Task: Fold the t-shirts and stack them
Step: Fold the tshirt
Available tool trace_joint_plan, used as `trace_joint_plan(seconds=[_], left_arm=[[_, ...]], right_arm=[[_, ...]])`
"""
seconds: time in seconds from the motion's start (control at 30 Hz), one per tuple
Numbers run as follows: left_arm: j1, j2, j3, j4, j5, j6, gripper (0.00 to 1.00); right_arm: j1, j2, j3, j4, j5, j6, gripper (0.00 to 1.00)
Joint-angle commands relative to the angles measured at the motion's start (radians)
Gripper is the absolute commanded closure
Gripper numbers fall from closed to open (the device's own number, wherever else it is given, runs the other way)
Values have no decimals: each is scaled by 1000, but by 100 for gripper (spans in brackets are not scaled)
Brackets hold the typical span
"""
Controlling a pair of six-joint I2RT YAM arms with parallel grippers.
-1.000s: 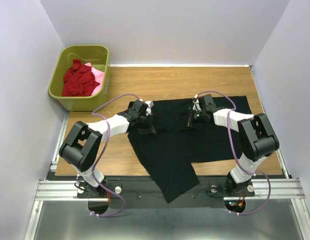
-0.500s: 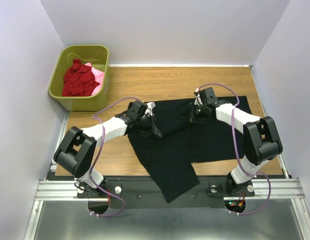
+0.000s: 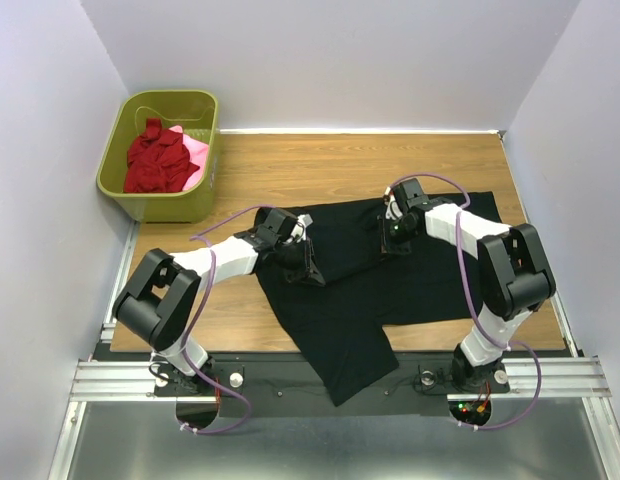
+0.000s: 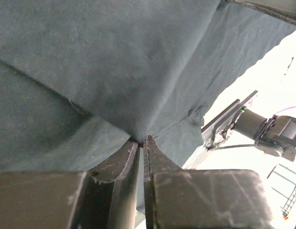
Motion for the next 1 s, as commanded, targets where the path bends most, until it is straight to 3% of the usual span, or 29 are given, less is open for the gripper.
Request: trace_joint_plan(seconds=[0.0, 0.1, 0.2, 0.23, 0.4, 0.53, 0.67, 0.97], left_arm=[[-2, -11, -24, -14, 26, 8, 76], [-2, -29, -30, -28, 23, 19, 49], [0, -72, 0, -60, -17, 49, 44], [13, -84, 11, -83, -53, 60, 38], [150, -109, 88, -127, -178, 140, 36], [262, -60, 177, -128, -330, 233, 35], [344, 37, 273, -85, -367, 258, 35], [352, 261, 448, -94, -365, 315, 41]], right_arm=[[6, 13, 31, -30, 2, -42, 82], [5, -7, 51, -39, 72, -49, 68], [-3, -45, 78, -54, 162, -49, 52], [-26, -55, 100, -60, 204, -51, 50], [-190, -96, 146, -56, 252, -8, 44], [-336, -95, 189, -16, 316, 36, 44], [-437, -53, 238, 35, 352, 70, 44], [-570, 34, 249, 110, 382, 92, 44]])
